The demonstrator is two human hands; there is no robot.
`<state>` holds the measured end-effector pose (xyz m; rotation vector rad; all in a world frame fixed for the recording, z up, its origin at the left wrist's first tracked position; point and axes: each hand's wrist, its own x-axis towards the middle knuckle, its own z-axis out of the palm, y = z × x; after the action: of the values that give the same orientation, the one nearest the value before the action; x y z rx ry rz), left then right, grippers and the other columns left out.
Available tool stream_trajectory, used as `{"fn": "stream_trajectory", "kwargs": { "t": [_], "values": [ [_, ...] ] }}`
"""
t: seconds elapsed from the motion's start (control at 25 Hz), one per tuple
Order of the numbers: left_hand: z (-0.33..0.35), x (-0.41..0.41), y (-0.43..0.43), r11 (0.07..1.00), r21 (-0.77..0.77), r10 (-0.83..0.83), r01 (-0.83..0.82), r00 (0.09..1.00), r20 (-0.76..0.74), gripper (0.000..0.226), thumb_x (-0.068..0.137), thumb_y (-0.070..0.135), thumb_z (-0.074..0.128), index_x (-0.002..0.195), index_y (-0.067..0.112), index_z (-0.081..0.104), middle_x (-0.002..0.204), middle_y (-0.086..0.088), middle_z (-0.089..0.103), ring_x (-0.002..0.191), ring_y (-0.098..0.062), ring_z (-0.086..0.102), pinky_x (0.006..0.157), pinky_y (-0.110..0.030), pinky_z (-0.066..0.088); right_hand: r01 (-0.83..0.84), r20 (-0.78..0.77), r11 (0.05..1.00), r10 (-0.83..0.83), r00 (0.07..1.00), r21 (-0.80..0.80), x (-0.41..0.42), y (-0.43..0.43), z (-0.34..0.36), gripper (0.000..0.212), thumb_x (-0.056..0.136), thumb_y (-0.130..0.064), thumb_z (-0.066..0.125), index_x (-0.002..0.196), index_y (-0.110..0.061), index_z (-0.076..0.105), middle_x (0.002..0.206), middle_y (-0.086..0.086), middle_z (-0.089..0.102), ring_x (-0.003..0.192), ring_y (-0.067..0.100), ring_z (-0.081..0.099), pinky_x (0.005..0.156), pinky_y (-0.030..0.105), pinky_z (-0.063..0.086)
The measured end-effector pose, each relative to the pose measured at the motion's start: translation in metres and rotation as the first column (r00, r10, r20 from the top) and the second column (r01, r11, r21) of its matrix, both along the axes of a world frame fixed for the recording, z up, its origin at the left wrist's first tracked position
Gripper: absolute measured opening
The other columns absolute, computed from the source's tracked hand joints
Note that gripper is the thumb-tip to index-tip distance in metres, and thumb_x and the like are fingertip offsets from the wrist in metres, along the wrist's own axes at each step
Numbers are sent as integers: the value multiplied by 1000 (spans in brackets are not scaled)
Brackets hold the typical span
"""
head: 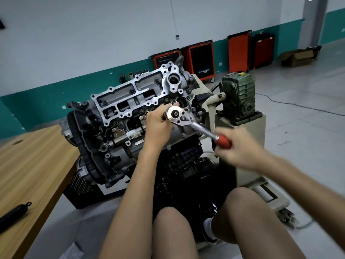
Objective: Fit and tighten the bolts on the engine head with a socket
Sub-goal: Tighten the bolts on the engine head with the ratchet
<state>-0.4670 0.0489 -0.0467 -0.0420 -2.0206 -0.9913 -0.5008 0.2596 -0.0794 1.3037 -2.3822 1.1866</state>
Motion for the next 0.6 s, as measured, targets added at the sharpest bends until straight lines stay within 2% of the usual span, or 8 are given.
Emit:
{"fn": "stream_trajectory", "kwargs": {
  "t": [0.08, 0.16, 0.24, 0.28, 0.36, 0.48, 0.56, 0.6],
  "values": [
    [1, 1, 5, 999, -33, 7, -7, 1000, -21, 28, 92, 15, 59, 66, 25, 53, 47, 12, 46, 48, 4, 40, 56, -17, 36, 0, 239, 966, 63, 969, -257, 45, -29, -38, 33, 71, 1, 65, 60, -18, 41, 48, -9, 39, 44, 6, 33, 47, 23, 30],
    [3, 5, 7, 999, -44, 8, -9, 1000, -19, 31, 91, 15, 59, 67, 33, 56, 51, 11, 49, 46, 8, 42, 53, -7, 33, 56, 438, 890, 167, 883, -452, 84, -67, -55, 29, 68, -6, 60, 57, -21, 38, 47, -9, 35, 44, 4, 28, 44, 20, 28],
    [4, 10, 7, 1000, -13, -6, 6, 1000, 4, 36, 90, 14, 58, 64, 39, 58, 47, 24, 51, 47, 8, 46, 54, -8, 37, 60, 529, 845, 275, 803, -531, 106, -90, -59, 26, 67, -9, 55, 56, -23, 37, 46, -9, 32, 43, 7, 27, 41, 23, 28],
    [4, 10, 6, 1000, -29, -12, 12, 1000, 9, 30, 90, 16, 59, 66, 33, 55, 45, 26, 49, 46, 7, 44, 54, -9, 36, 47, 545, 861, 277, 791, -506, 104, -86, -56, 28, 69, -7, 56, 55, -24, 38, 46, -9, 32, 42, 7, 28, 41, 22, 28],
    [5, 8, 6, 997, -73, 2, 0, 1000, 28, 29, 90, 13, 60, 66, 25, 48, 42, 24, 46, 43, 5, 39, 52, -10, 32, -25, 466, 934, 202, 862, -357, 74, -54, -49, 37, 73, 1, 61, 55, -23, 39, 45, -11, 35, 42, 2, 29, 42, 20, 29],
    [7, 3, 1, 999, -38, 17, -14, 996, 91, 35, 88, -1, 55, 63, 22, 60, 41, 17, 44, 45, -1, 35, 51, -19, 34, -98, 143, 994, 92, 985, 37, 3, -1, -2, 30, 77, 1, 64, 62, -17, 46, 51, -11, 43, 42, 2, 36, 49, 23, 34],
    [7, 2, -5, 999, -28, 33, -30, 994, 104, 30, 88, 1, 56, 59, 8, 61, 49, 11, 46, 53, -8, 38, 55, -25, 34, -10, -166, 976, 47, 985, 219, -31, 13, 43, 25, 76, -3, 62, 65, -22, 49, 52, -11, 45, 43, 0, 42, 50, 22, 35],
    [7, 3, -7, 999, -29, 36, -33, 994, 108, 28, 89, 5, 58, 61, 2, 60, 55, 1, 52, 57, -10, 41, 58, -27, 36, 33, -286, 971, 37, 957, 236, -39, 13, 57, 27, 74, -5, 61, 64, -25, 46, 51, -11, 44, 44, 0, 43, 49, 23, 34]
  ]
}}
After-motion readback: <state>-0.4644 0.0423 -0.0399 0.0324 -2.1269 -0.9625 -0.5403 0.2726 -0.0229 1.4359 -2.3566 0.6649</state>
